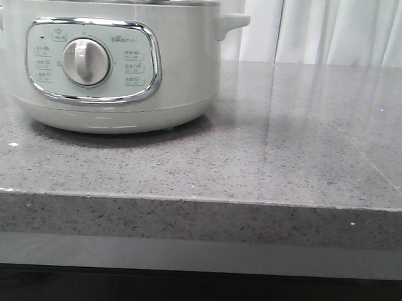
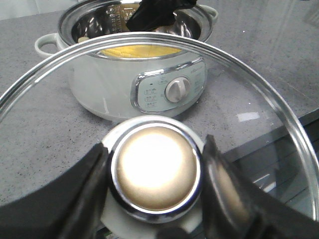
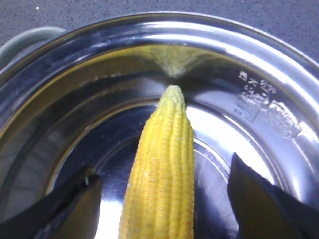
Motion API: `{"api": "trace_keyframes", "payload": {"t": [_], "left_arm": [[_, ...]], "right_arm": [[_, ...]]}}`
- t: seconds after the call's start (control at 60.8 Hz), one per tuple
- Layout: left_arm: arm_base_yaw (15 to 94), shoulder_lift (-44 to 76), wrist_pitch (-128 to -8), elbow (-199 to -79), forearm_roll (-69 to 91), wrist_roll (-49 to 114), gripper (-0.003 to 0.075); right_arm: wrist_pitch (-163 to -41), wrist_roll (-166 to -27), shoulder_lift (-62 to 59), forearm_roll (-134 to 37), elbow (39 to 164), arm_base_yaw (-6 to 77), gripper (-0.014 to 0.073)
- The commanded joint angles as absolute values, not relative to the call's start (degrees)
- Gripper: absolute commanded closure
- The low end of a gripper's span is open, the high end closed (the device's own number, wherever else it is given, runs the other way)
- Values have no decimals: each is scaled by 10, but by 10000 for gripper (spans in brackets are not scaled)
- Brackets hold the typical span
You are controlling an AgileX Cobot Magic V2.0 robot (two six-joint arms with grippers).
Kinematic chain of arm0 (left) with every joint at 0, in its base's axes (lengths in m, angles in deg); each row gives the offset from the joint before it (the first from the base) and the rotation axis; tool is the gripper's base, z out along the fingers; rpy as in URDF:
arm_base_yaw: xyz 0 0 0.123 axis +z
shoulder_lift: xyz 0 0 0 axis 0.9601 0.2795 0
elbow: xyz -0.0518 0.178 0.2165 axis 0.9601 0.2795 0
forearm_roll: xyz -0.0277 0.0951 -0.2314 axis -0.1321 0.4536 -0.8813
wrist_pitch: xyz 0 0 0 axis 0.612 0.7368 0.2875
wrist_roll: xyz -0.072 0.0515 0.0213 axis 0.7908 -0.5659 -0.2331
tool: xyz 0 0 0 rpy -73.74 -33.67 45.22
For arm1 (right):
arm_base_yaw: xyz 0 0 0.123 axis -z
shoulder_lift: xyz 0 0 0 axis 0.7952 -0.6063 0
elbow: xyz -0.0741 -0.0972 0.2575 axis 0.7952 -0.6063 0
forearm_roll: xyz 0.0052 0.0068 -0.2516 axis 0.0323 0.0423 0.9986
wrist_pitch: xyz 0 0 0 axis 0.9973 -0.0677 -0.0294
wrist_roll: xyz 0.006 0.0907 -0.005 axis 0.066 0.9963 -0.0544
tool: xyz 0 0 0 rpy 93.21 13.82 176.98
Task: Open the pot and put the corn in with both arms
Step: 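Lower the corn into the pot and open the right gripper, then lower the glass lid back onto the pot with the left gripper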
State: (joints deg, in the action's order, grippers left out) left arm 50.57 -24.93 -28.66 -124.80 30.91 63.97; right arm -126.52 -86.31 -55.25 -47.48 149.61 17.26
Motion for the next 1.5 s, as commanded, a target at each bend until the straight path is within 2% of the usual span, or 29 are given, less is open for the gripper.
{"api": "trace_keyframes", "payload": {"t": [0.0, 0.049, 0.164, 0.312, 0.493, 0.625, 0.953, 1.233, 1.479], "left_arm": [[503, -246, -376, -1267, 297, 640, 566], [503, -246, -376, -1267, 297, 640, 566], [503, -246, -376, -1267, 297, 640, 566], [503, -246, -376, -1267, 297, 640, 566], [503, -246, -376, -1267, 297, 640, 566], [503, -246, -376, -1267, 297, 640, 566], [503, -240, -376, -1267, 297, 651, 566], [503, -185, -399, -1275, 297, 651, 566], [503, -82, -438, -1339, 297, 651, 566]], "right_arm": [[-1230, -869, -501, -479, 1517, 175, 132], [-1230, -869, -496, -479, 1517, 177, 204], [-1230, -869, -483, -478, 1517, 178, 454], [-1235, -869, -468, -478, 1517, 186, 666], [-1245, -869, -432, -477, 1502, 220, 662], [-1227, -869, -379, -475, 1444, 269, 662], [-1122, -892, -180, -471, 1170, 396, 662], [-1041, -904, 13, -474, 922, 403, 662], [-1015, -904, 205, -481, 730, 403, 662]]}}
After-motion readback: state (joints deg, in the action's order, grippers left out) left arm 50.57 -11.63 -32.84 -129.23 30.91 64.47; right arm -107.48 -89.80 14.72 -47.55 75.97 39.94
